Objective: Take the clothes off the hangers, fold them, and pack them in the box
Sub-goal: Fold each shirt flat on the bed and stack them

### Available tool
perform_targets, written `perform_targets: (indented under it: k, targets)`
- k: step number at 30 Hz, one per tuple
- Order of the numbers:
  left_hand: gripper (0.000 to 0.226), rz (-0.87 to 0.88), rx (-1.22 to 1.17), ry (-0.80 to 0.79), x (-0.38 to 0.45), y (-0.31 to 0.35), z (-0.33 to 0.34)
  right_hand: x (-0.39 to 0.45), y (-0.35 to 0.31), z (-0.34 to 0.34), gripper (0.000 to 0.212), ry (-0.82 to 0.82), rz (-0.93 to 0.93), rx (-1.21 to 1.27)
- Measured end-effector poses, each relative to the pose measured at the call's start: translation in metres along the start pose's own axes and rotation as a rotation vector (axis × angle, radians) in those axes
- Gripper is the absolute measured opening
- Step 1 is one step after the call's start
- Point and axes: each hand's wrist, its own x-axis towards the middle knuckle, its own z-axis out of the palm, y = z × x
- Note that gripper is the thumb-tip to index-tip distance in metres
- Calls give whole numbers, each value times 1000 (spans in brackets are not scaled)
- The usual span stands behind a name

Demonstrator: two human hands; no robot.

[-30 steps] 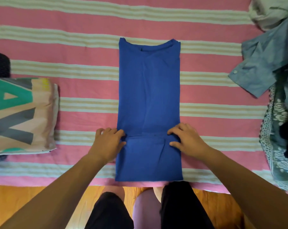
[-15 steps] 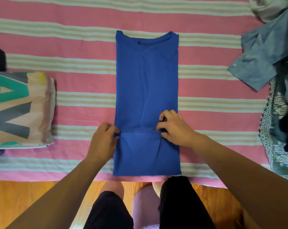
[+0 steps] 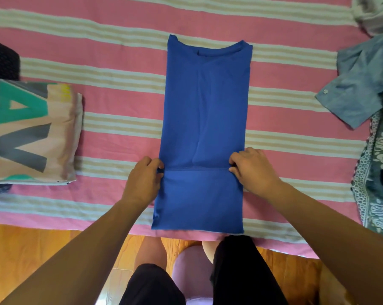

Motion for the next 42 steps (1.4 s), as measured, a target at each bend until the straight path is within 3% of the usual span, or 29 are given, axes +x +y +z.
perform_targets:
  k: [3,5,8,13,15,17,19,21,23,26,29,31,33,36,38,39,42]
  targets:
    - [26,-84,-103,-7,-3,3,0,-14,-10,9,45,-34,124,71]
    - [24,-130,-108,-51,-5,4,-1,-21,-12,16,54,-90,196,75]
    - [10,-93,-78,-7,-5,6,-5,-21,-10,20,39,-88,276,154]
    - [19,-102,-40,-17,11,10,-9,-19,-5,17,25,-135,369,243]
    - [22,22,165,76,13,12,-9,-21,-9,14,23,-49,408,238]
    - [29,341,329,194,5,19,-5,-27,-20,16,32,167,300,106]
    - [39,760,424,154,-12,28,12,-39,-39,30,37,373,11,-42]
    - [49,991,541,-23,-35,25,37,-57,-55,52,41,362,-290,-134]
    - [62,963,644,-143,-44,1,54,-73,-48,75,54,178,-347,-209]
    - [74,840,692,-272,-34,-35,59,-82,-17,90,68,-10,-188,-224]
    - [73,896,685,-346,-29,-33,50,-85,-12,89,64,-48,-170,-204]
    - [62,975,548,-283,-18,-17,24,-80,-18,75,55,66,-141,-130]
    - [50,817,243,-87,17,8,-15,-54,-13,43,45,276,-6,58]
    - [50,258,-255,255,113,45,-65,39,11,-32,47,463,333,449]
    - [57,-79,-560,245,193,62,-91,120,39,-75,64,448,543,703]
    - [56,-166,-672,207,230,68,-101,159,54,-92,71,432,621,809]
    - [34,-221,-810,43,298,80,-116,234,82,-120,54,316,664,1048]
